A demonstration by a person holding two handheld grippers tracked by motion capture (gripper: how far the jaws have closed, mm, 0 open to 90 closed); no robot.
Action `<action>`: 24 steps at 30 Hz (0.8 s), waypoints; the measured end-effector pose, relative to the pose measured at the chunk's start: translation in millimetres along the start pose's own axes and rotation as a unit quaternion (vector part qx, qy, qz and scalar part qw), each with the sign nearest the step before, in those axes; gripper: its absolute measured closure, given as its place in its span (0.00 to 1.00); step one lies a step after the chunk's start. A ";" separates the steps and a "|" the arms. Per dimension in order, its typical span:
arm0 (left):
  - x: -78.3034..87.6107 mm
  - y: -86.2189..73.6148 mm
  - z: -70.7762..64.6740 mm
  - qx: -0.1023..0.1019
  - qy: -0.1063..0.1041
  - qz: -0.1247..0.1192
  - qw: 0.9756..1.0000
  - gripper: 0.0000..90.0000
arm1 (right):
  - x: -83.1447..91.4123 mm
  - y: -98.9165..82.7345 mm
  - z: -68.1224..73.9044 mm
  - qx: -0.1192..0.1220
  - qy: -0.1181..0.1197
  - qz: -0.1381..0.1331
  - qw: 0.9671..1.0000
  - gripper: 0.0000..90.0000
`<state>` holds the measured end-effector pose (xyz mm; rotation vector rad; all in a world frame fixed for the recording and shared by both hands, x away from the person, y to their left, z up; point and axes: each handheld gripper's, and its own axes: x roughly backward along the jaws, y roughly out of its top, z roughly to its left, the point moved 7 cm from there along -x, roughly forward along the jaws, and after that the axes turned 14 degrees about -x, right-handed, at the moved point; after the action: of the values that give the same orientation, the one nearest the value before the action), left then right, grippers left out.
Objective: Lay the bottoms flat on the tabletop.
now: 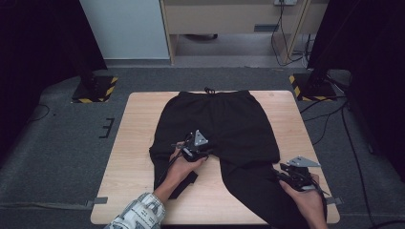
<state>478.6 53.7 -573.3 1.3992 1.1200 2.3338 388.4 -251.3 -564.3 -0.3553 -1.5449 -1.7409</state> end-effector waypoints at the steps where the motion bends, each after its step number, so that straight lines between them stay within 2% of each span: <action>1: -0.5 -1.2 -1.0 -0.002 -0.002 0.003 1.000 0.63 | -4.3 -1.4 1.6 0.002 -0.001 0.009 1.000 0.63; 6: -1.0 -1.4 -1.1 -0.002 -0.003 0.005 1.000 0.64 | -9.0 -11.0 4.8 0.029 -0.009 0.030 0.999 0.69; 9: -1.6 -2.2 -0.8 -0.001 -0.005 0.007 1.000 0.68 | -4.6 -14.7 7.3 0.031 -0.006 0.037 0.999 0.80; 11: -1.1 -2.5 -0.4 -0.001 -0.008 0.008 1.000 0.73 | -1.8 -16.5 8.3 0.032 0.001 0.047 0.998 0.94; 12: -0.7 -2.2 -0.3 -0.001 -0.009 0.008 1.000 0.76 | -1.1 -16.9 8.4 0.029 0.003 0.050 0.998 0.97; 14: 0.0 -0.7 -0.5 -0.005 -0.011 0.009 1.000 0.84 | -0.5 -17.2 7.8 0.024 0.005 0.050 0.998 0.99; 17: 2.6 2.7 -0.1 -0.007 -0.006 0.004 1.000 0.90 | 3.6 -16.3 2.5 0.019 0.000 0.049 0.999 0.99; 19: 5.7 5.3 2.9 -0.004 0.002 -0.003 1.000 0.92 | 11.0 -14.8 -3.2 0.012 -0.004 0.043 0.999 0.99; 21: 9.0 6.0 7.7 0.009 0.011 -0.009 1.000 0.92 | 20.9 -14.7 -11.1 0.005 -0.015 0.040 0.999 0.99; 24: 9.6 3.7 11.6 0.019 0.012 -0.008 1.000 0.92 | 35.7 -19.1 -24.3 -0.007 -0.030 0.039 0.999 0.99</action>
<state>483.8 61.9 -561.2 1.3737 1.1847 2.3349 358.1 -287.3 -560.2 -0.4724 -1.5404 -1.6943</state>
